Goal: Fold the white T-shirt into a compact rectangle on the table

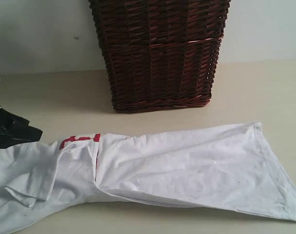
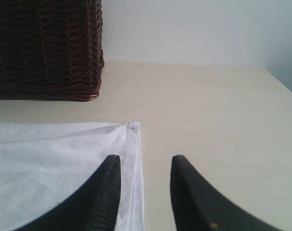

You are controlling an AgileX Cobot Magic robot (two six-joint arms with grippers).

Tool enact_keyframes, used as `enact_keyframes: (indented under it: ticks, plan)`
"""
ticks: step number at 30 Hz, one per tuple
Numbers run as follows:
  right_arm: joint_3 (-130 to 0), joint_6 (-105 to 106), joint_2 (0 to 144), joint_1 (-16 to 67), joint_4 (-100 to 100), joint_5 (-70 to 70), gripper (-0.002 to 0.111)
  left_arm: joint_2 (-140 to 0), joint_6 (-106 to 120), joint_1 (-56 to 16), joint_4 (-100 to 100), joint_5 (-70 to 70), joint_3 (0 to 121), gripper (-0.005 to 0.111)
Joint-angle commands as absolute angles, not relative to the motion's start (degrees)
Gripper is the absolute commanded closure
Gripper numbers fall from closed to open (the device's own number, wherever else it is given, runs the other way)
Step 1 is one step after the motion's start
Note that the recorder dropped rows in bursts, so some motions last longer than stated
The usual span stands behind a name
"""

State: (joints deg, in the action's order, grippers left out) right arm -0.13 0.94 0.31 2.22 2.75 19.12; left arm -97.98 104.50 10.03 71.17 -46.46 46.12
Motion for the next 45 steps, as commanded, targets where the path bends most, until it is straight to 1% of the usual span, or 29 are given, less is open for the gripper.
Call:
enact_keyframes:
  ticks: [1,2,4,6,9,14,19,25,29,36,40,42,45]
  plan:
    - [0.0,1.2,0.0,2.0,2.9,18.7,0.073,-98.0,102.3,9.6,67.6,-62.9,46.4,0.049]
    - [0.0,1.2,0.0,2.0,2.9,18.7,0.073,-98.0,102.3,8.9,66.4,-68.0,46.4,0.055]
    - [0.0,1.2,0.0,2.0,2.9,18.7,0.073,-98.0,102.3,7.0,65.3,-70.0,46.1,0.063]
    - [0.0,1.2,0.0,2.0,2.9,18.7,0.073,-98.0,101.8,4.4,64.0,-70.0,45.9,0.063]
    - [0.0,1.2,0.0,2.0,2.9,18.7,0.073,-98.0,101.4,0.3,62.8,-63.1,45.3,0.061]
    - [0.0,1.2,0.0,2.0,2.9,18.7,0.073,-99.3,102.1,-5.6,61.3,-45.7,44.7,0.061]
    - [0.0,1.2,0.0,2.0,2.9,18.7,0.073,-101.8,105.1,-8.5,60.2,-33.3,44.7,0.061]
    - [0.0,1.2,0.0,2.0,2.9,18.7,0.073,-100.0,96.3,-8.5,52.3,-24.6,44.7,0.061]
    - [0.0,1.2,0.0,2.0,2.9,18.7,0.073,-97.9,95.4,-8.5,51.7,-20.6,44.7,0.061]
    - [0.0,1.2,0.0,2.0,2.9,18.7,0.073,-96.8,94.3,-8.4,51.6,-19.1,44.7,0.061]
    - [0.0,1.2,0.0,2.0,2.9,18.7,0.073,-94.0,91.0,-4.7,51.6,-19.6,44.7,0.061]
    - [0.0,1.2,0.0,2.0,2.9,18.7,0.073,-91.0,89.0,-0.5,51.1,-23.5,44.7,0.061]
    - [0.0,1.2,0.0,2.0,2.9,18.7,0.073,-88.6,84.4,6.5,41.0,-41.2,44.8,0.061]
